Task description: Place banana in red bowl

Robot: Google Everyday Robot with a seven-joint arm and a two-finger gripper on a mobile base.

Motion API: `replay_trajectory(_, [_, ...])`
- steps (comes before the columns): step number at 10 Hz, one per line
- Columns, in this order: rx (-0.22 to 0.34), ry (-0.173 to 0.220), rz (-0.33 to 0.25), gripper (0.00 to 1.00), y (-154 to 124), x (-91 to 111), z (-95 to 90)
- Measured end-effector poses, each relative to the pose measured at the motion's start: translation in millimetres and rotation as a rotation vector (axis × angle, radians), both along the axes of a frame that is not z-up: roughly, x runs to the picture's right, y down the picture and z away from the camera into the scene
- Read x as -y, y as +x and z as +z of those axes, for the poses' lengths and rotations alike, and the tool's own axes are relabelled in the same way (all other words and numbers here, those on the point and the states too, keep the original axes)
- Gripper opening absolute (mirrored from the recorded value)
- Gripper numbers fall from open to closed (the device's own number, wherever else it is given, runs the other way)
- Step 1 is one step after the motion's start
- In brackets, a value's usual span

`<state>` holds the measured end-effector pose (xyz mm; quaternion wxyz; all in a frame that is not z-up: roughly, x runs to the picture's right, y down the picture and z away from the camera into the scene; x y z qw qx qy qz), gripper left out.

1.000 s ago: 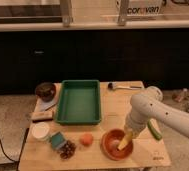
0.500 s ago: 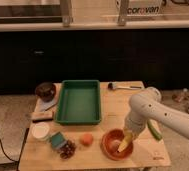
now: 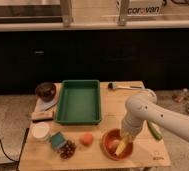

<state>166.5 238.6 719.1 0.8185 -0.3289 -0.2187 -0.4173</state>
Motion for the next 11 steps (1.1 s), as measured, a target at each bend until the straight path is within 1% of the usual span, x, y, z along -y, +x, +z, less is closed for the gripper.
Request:
replay_trajectory(2, [0.028, -0.013, -0.016, 0.69, -11, -3, 0.5])
replay_trajectory(3, [0.043, -0.019, -0.027, 0.77, -18, -3, 1.5])
replay_trajectory(4, [0.057, -0.025, -0.032, 0.80, -22, -2, 2.4])
replay_trajectory(6, [0.069, -0.035, -0.033, 0.80, -23, -1, 4.2])
replay_trajectory(8, [0.071, -0.036, -0.034, 0.80, -23, 5, 8.7])
replay_trajectory(11, [0.039, -0.030, -0.015, 0.80, -6, 13, 14.1])
